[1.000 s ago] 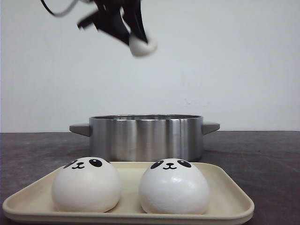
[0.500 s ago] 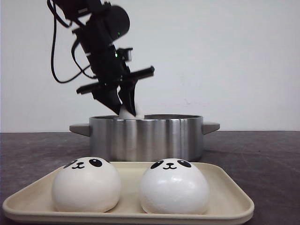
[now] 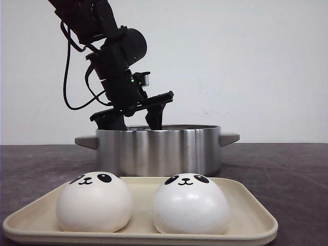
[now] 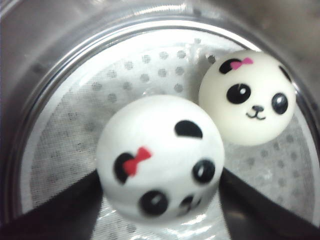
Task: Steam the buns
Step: 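Lower the bun into the pot, open the left gripper, withdraw, then move the right gripper down onto a panda bun on the tray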
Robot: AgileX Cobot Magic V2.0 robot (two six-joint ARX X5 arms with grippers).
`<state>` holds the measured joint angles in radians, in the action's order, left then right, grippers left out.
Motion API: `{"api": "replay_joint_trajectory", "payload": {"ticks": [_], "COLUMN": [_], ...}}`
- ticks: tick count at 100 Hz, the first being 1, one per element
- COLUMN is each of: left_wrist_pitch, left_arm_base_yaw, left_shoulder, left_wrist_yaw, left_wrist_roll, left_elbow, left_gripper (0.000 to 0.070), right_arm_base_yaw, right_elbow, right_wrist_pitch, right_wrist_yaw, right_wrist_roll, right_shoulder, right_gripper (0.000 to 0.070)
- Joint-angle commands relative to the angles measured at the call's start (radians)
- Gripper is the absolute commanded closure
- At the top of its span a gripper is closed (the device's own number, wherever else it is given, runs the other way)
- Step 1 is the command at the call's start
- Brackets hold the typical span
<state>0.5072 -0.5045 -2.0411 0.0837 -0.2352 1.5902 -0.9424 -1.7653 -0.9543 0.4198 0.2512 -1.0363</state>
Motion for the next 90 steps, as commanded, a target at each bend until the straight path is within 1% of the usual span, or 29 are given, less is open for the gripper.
{"api": "replay_joint_trajectory", "payload": {"ticks": [1,5,19,28,36,46,59,65,78,84,90], "left_wrist_pitch": [-0.002,0.000,0.012,0.055,0.116,0.188,0.237,0.254,0.288,0.314,0.338], "left_arm_base_yaw": [0.000,0.000,0.000,0.000,0.000,-0.002,-0.010,-0.015,-0.032,-0.046,-0.065], "left_shoulder": [-0.015,-0.015,-0.014,-0.014,-0.012,0.008,0.084,0.142,0.296,0.368,0.439], "left_wrist_yaw": [-0.006,-0.005,-0.005,-0.005,-0.004,0.015,0.026,0.027,0.033,0.033,0.043], "left_wrist_roll": [0.006,0.006,0.006,0.005,-0.016,-0.020,-0.019,-0.014,-0.003,0.021,0.021], "left_elbow": [0.029,0.034,0.066,0.114,0.182,0.276,0.371,0.396,0.401,0.401,0.401], "left_gripper": [0.0147,0.0133,0.0133,0.0134,0.0138,0.0139,0.0143,0.0143,0.0144,0.0144,0.0144], "right_arm_base_yaw": [-0.011,-0.011,-0.011,-0.011,-0.011,-0.011,-0.011,-0.011,-0.011,-0.011,-0.011], "right_elbow": [-0.017,-0.017,-0.017,-0.016,-0.016,-0.015,-0.011,0.003,0.072,0.121,0.182], "right_wrist_pitch": [0.002,-0.003,-0.026,-0.045,-0.076,-0.156,-0.297,-0.333,-0.319,-0.290,-0.242], "right_wrist_yaw": [0.003,0.003,0.003,0.004,0.003,0.000,0.000,-0.001,-0.035,-0.071,-0.109], "right_wrist_roll": [0.003,0.003,0.003,0.004,0.020,0.063,0.139,0.162,0.170,0.185,0.188], "right_shoulder": [-0.009,-0.009,-0.009,-0.009,-0.014,-0.027,-0.070,-0.094,-0.138,-0.156,-0.170], "right_gripper": [0.0697,0.0697,0.0697,0.0697,0.0697,0.0697,0.0697,0.0697,0.0697,0.0697,0.0697]}}
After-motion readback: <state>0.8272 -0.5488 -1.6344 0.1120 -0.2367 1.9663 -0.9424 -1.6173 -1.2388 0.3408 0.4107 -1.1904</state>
